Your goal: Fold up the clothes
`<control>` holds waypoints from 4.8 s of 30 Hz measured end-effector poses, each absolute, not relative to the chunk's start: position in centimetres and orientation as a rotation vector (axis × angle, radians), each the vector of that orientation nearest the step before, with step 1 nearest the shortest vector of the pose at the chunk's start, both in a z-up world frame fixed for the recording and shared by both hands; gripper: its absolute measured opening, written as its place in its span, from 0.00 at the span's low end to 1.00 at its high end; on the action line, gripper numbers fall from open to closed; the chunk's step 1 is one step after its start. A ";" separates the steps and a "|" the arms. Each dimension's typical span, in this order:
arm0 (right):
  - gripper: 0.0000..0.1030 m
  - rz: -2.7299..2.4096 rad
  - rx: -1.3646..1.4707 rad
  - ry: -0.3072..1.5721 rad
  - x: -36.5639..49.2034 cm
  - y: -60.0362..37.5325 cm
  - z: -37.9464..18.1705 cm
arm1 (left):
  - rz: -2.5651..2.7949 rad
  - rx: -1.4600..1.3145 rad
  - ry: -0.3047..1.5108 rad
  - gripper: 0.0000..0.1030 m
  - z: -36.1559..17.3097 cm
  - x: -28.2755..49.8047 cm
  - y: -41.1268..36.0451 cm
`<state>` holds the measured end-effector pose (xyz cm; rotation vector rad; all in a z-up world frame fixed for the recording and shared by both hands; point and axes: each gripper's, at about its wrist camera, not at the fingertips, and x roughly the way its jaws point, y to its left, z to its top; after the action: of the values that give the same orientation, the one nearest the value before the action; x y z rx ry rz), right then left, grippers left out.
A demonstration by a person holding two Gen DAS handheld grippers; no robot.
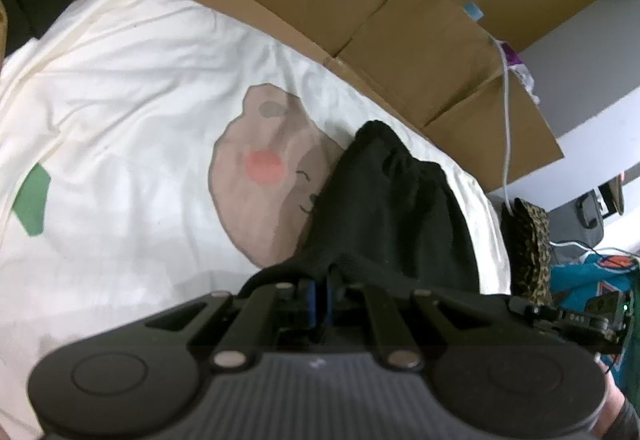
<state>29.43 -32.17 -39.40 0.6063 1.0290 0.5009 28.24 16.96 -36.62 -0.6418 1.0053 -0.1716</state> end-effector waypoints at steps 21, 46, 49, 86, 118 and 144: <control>0.54 0.522 0.699 1.109 29.2 -31.7 -42.3 | -0.192 -0.635 1.032 0.46 -38.1 28.5 16.3; 0.56 0.429 0.687 0.983 33.5 -33.1 -40.9 | -0.121 -0.642 0.930 0.46 -37.2 32.4 18.7; 0.56 0.402 0.645 0.975 33.2 -33.2 -40.8 | -0.105 -0.605 0.939 0.45 -37.3 32.3 18.7; 0.04 0.327 0.381 0.978 35.7 -29.9 -41.2 | -0.065 -0.387 0.976 0.11 -40.5 33.9 16.5; 0.08 0.373 0.143 1.000 35.0 -25.6 -42.9 | -0.098 -0.170 0.963 0.09 -40.8 34.9 12.1; 0.02 0.253 0.273 0.803 34.8 -29.8 -35.5 | -0.076 -0.153 0.788 0.07 -33.1 36.6 12.0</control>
<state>34.82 -29.77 -35.51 0.2735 0.8032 0.2526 36.58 12.03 -33.14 -0.1530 0.7881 -0.0760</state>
